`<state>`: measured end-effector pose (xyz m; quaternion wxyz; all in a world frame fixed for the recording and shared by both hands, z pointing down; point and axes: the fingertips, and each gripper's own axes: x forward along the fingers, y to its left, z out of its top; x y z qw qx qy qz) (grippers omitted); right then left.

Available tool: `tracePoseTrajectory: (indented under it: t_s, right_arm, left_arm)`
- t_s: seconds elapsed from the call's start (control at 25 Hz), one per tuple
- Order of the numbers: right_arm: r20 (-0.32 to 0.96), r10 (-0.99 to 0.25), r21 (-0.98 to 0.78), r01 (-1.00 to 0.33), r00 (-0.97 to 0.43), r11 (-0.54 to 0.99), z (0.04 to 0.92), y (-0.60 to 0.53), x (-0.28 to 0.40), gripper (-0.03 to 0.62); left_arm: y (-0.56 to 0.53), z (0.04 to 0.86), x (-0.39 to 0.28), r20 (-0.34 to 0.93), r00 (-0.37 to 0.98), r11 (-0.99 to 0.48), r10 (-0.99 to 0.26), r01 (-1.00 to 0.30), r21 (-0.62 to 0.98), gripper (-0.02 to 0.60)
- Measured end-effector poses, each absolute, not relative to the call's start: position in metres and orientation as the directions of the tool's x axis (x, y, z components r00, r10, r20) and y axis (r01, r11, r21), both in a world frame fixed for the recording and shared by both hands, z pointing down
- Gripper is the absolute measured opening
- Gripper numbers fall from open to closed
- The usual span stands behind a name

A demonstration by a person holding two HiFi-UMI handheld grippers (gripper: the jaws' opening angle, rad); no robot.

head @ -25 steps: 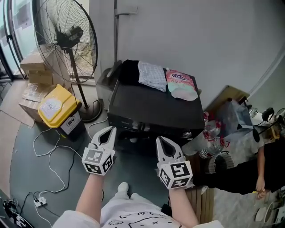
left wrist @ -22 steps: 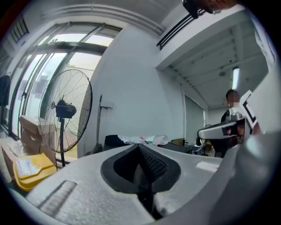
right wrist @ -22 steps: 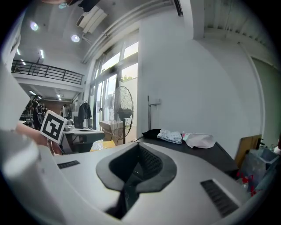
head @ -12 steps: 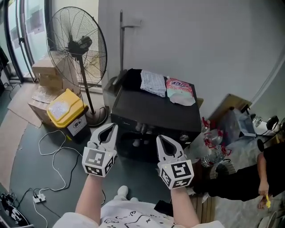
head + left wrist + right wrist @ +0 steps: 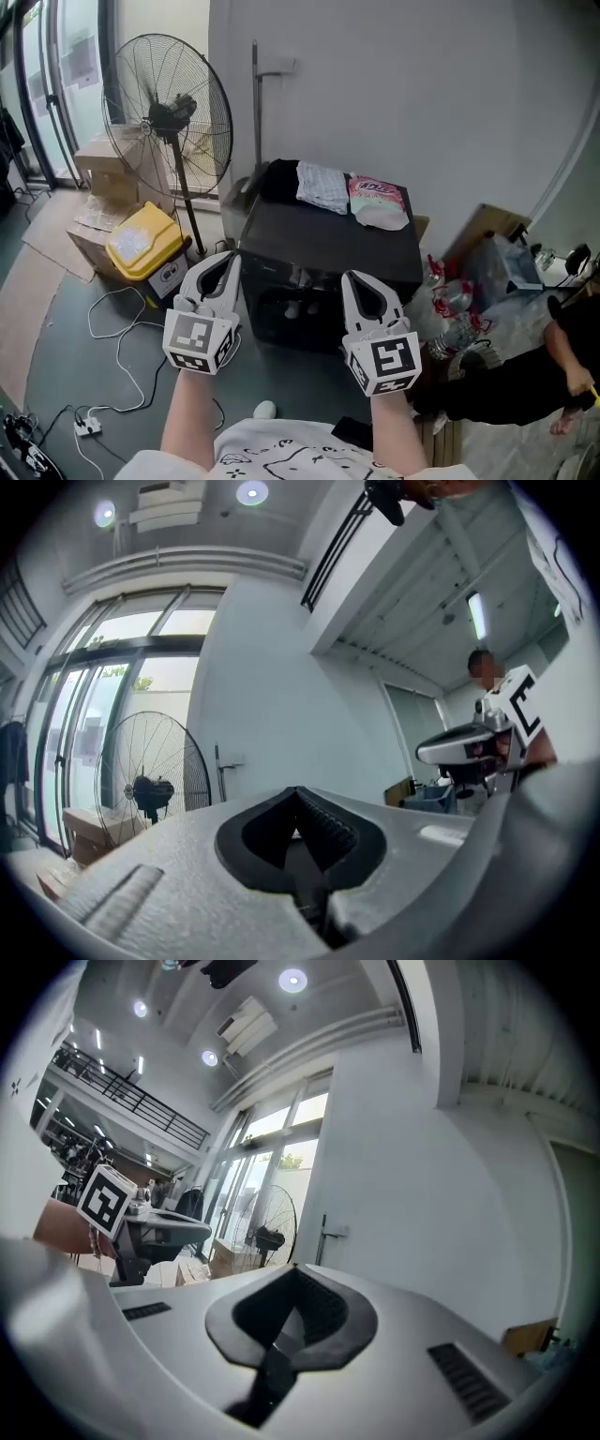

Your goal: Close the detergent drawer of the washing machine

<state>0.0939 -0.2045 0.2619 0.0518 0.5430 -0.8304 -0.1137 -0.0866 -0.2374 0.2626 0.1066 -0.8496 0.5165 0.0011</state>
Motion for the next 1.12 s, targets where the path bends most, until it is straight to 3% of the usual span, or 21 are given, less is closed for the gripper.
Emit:
tracePoseTrajectory:
  t_s: [0.12, 0.36, 1.12]
  right_arm:
    - [-0.077, -0.923, 0.286, -0.895, -0.377, 0.341, 0.246, -0.203, 0.098, -0.002]
    - [-0.131, -0.921, 0.309, -0.898, -0.367, 0.313, 0.225, -0.205, 0.099, -0.001]
    - [-0.126, -0.932, 0.320, -0.904, -0.339, 0.285, 0.221, -0.216, 0.100, -0.002]
  left_arm:
    - [-0.237, 0.257, -0.087, -0.110, 0.466, -0.430, -0.878, -0.868, -0.249, 0.017]
    - [-0.241, 0.235, -0.092, -0.155, 0.471, -0.429, -0.868, -0.870, -0.243, 0.017]
    - [-0.255, 0.220, -0.111, -0.178, 0.450, -0.408, -0.875, -0.884, -0.227, 0.017]
